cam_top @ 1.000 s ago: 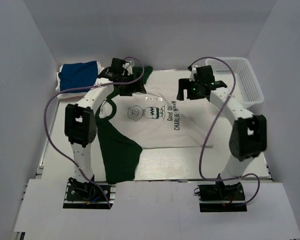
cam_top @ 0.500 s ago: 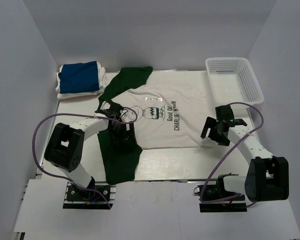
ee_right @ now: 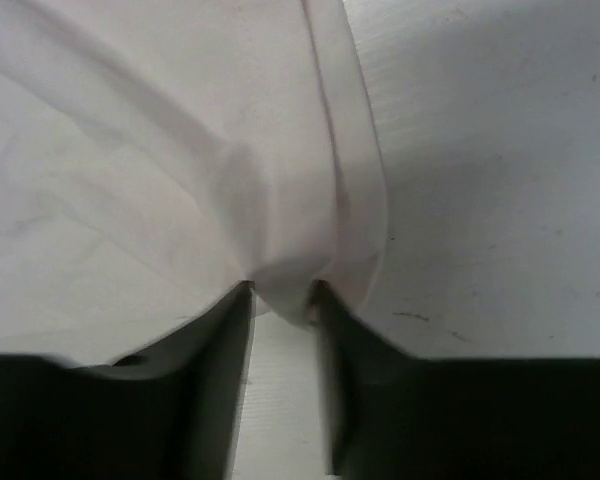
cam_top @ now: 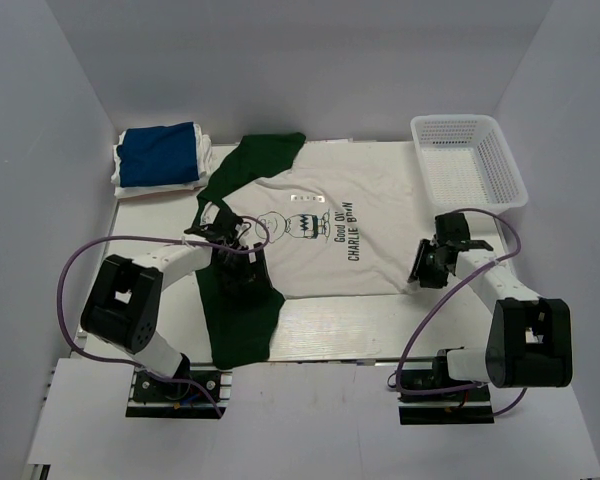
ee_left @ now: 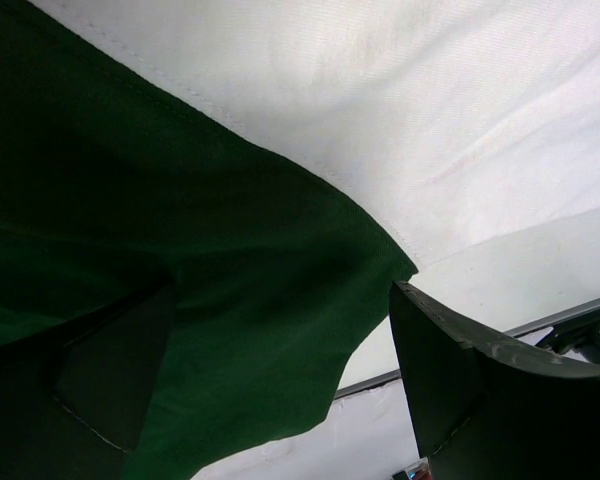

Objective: Fold and stack the t-shirts
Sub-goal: Flatten out the tshirt

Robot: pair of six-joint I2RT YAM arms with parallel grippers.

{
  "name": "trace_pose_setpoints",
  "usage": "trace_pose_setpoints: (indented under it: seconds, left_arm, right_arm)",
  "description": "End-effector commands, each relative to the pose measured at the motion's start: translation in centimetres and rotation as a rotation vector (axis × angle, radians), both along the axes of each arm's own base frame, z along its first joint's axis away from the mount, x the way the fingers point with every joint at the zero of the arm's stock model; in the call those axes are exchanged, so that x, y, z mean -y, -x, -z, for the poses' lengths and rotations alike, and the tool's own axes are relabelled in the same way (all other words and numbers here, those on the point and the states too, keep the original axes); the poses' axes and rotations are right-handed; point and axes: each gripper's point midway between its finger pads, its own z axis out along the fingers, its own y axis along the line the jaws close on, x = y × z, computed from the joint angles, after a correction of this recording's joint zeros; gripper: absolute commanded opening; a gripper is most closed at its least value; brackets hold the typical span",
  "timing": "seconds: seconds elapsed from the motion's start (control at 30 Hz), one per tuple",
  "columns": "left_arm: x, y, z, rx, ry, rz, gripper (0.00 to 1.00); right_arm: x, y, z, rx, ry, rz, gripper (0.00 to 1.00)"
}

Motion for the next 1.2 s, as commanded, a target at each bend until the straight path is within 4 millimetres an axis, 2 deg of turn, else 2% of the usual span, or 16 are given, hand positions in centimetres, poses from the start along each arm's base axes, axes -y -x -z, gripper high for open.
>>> trace_pose_setpoints:
  seconds: [0.0, 0.03, 0.07, 0.1, 0.33, 0.47, 0.53, 0.67, 0.73, 0.83, 0.87, 0.9, 0.93, 1.0, 1.07, 1.17]
  left_arm:
    - [-2.6, 2.0, 3.8, -0.068, -0.123, -0.024, 0.99]
    - [-2.8, 2.4, 4.1, -0.079, -0.128, -0.024, 0.99]
    - [-3.1, 2.7, 4.4, -0.094, -0.144, -0.025, 0.99]
    - [-3.1, 2.7, 4.4, -0.094, -0.144, -0.025, 0.99]
    - [-5.1, 6.2, 6.3, -0.231, -0.228, -0.075, 0.99]
    - [-4.9, 8.3, 6.7, -0.308, -0.188, -0.083, 0.99]
    - [-5.2, 9.0, 6.8, -0.330, -0.198, -0.082, 0.99]
    - [-5.3, 10.1, 6.6, -0.372, -0.199, -0.080, 0.99]
    - [-5.7, 10.7, 6.2, -0.385, -0.214, -0.091, 0.99]
    - [-5.8, 10.7, 6.0, -0.388, -0.212, -0.109, 0.99]
    - [-5.8, 10.6, 5.7, -0.391, -0.214, -0.109, 0.99]
    - [-5.8, 10.6, 5.3, -0.397, -0.216, -0.108, 0.99]
    - [-5.7, 9.6, 4.9, -0.375, -0.221, -0.110, 0.99]
    - [-5.4, 8.6, 3.8, -0.329, -0.223, -0.094, 0.99]
    - [-4.8, 6.8, 2.0, -0.269, -0.215, -0.079, 0.99]
    - [-3.8, 3.8, -1.3, -0.153, -0.172, -0.046, 0.99]
  right_arm:
    - [-0.2, -0.4, -0.1, 0.022, -0.039, 0.006, 0.30]
    - [-0.2, -0.1, -0.1, 0.017, -0.031, 0.005, 0.21]
    - [0.0, -0.3, -0.3, 0.023, -0.026, 0.012, 0.03]
    - [0.2, -0.8, -0.8, 0.038, -0.018, 0.017, 0.00]
    - [3.4, -3.4, -7.6, 0.148, 0.121, 0.106, 0.00]
    - [5.2, -1.5, -8.9, 0.153, 0.204, 0.155, 0.00]
    - [6.1, -0.5, -8.0, 0.121, 0.207, 0.199, 0.00]
    - [5.6, 1.8, -5.2, 0.019, 0.158, 0.228, 0.00]
    - [6.2, 2.9, -3.9, -0.030, 0.179, 0.277, 0.00]
    - [7.5, 5.2, -2.0, -0.115, 0.220, 0.381, 0.14]
    - [7.8, 5.2, -1.8, -0.117, 0.223, 0.389, 0.30]
    - [7.8, 4.8, -1.8, -0.099, 0.216, 0.398, 0.56]
    - [7.8, 4.4, -2.0, -0.088, 0.211, 0.393, 0.90]
    - [7.4, 2.8, -3.2, -0.031, 0.178, 0.372, 0.90]
    - [7.4, 0.5, -5.8, 0.067, 0.174, 0.322, 0.90]
    - [5.4, -2.4, -9.4, 0.224, 0.091, 0.177, 0.90]
